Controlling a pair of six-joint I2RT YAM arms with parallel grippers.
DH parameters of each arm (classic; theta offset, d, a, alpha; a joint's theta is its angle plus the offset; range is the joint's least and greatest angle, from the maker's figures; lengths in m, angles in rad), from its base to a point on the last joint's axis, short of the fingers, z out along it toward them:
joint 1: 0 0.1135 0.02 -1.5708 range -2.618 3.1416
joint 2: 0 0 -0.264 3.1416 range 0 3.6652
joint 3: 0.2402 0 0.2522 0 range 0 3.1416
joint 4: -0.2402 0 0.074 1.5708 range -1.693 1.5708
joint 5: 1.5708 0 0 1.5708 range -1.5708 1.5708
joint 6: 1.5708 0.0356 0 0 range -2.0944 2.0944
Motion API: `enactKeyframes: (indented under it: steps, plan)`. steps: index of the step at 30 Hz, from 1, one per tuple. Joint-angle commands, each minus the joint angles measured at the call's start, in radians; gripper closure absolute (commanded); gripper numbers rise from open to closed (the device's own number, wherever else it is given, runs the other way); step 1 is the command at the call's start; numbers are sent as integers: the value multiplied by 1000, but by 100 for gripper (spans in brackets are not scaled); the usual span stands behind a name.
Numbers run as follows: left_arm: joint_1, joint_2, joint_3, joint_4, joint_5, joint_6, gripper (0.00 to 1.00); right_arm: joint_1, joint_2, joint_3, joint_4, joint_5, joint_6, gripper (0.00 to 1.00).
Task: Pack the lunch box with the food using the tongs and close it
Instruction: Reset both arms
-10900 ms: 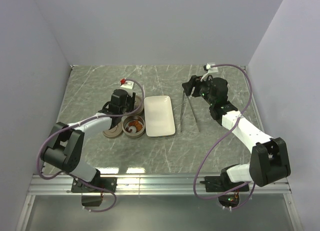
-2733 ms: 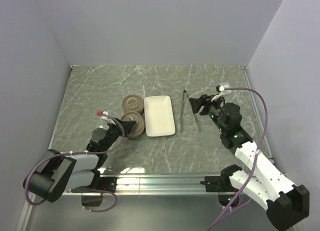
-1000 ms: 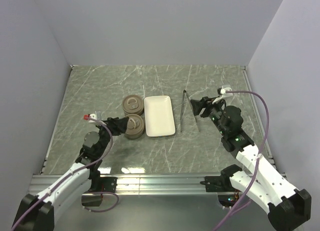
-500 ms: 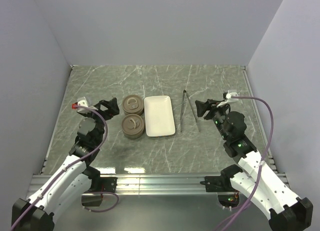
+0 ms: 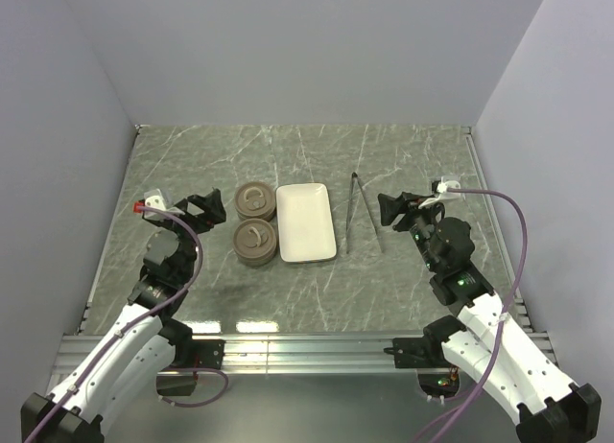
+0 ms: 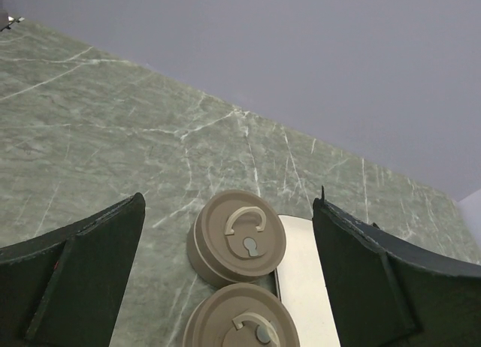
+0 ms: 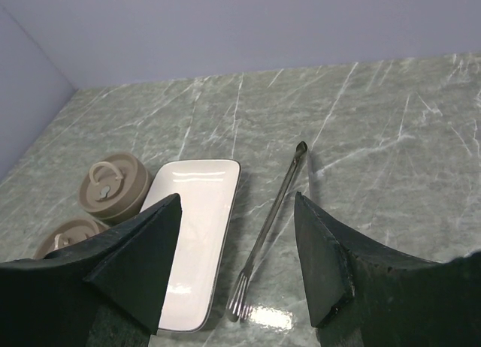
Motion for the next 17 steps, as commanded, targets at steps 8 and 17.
enactKeyframes:
  steps: [8,17]
  plan:
    - [-1,-3,25,6,-20,22,1,6,-8,0,20,18,2,31]
    - [-1,1,25,9,-32,16,0,6,-7,1,20,21,2,31]
